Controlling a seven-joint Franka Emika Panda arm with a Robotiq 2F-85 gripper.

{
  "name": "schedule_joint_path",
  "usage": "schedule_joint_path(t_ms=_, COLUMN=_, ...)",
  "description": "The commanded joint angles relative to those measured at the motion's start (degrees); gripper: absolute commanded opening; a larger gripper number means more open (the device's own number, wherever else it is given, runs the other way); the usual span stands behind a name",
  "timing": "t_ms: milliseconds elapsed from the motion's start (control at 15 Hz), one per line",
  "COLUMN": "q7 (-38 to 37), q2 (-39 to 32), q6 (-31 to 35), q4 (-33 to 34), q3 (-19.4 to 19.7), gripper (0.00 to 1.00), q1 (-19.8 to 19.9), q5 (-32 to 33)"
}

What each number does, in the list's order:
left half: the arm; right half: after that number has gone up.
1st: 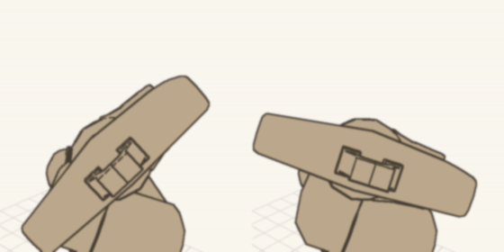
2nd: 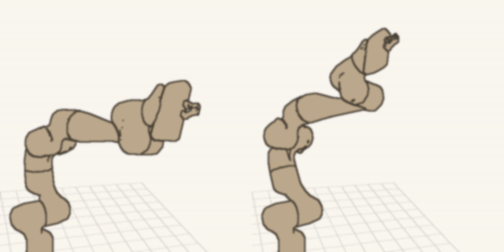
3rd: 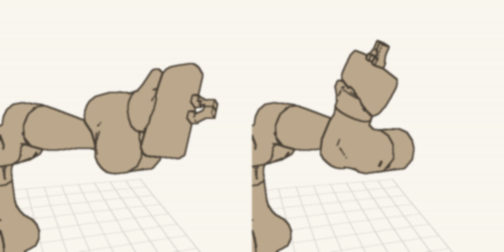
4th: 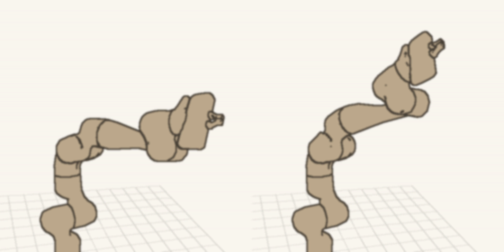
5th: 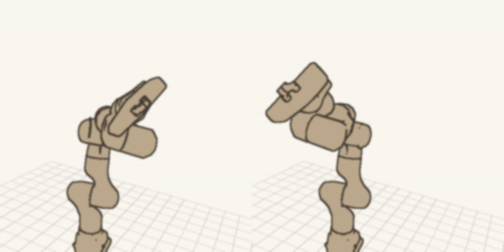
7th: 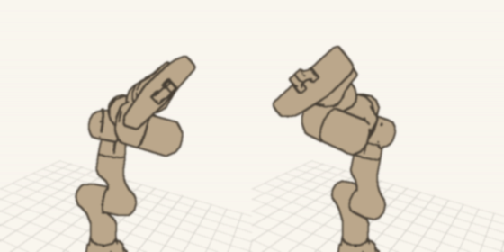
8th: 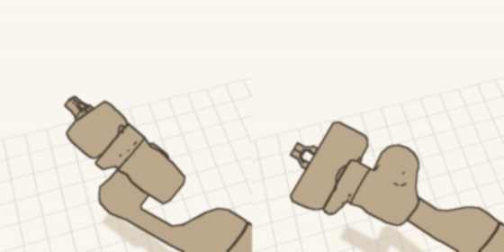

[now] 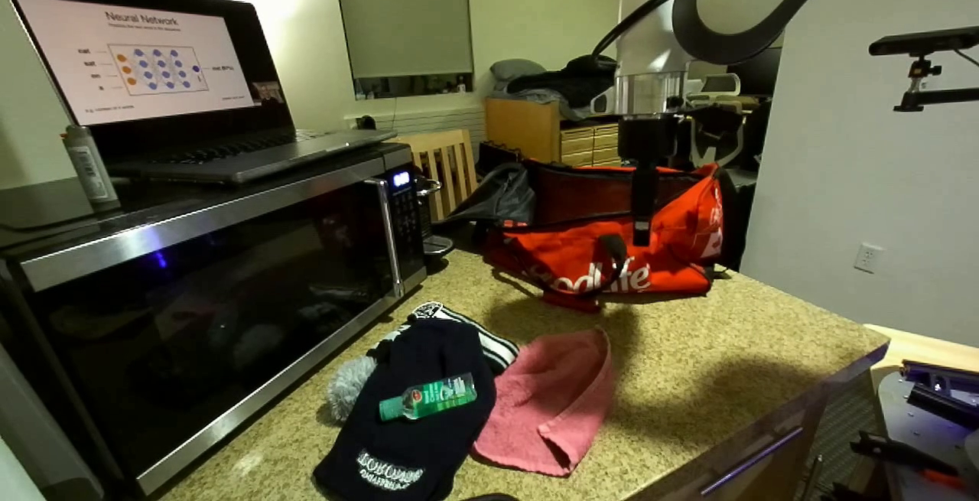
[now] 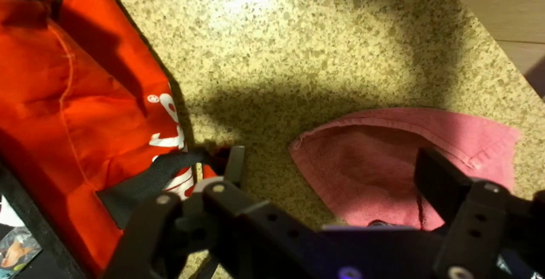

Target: Put the pink towel inside the red bag

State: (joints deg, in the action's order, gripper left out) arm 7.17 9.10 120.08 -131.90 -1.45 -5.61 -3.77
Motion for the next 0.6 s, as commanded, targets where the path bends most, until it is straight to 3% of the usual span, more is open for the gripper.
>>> schedule_joint_path(t_ms=0, q7=-6.4, q2=-1.3, q6=1.2, q4=0.0, q3=-2.2, gripper=1.0, q1=0.4, q5=2.8)
schedule_joint_path(t_ms=133, q7=-7.8, q2=-1.3, q6=1.0, q4=-0.3, q3=-2.8, gripper=1.0, q1=0.2, q5=3.4)
schedule_joint_path(t_ms=333, q7=-2.8, q2=1.3, q6=1.4, q4=-1.5, q3=-2.3, gripper=1.0, q1=0.3, q5=2.3)
schedule_joint_path(t_ms=533, q7=-4.7, q2=-0.4, q6=0.1, q4=0.1, q3=-2.6, gripper=1.0, q1=0.2, q5=2.2)
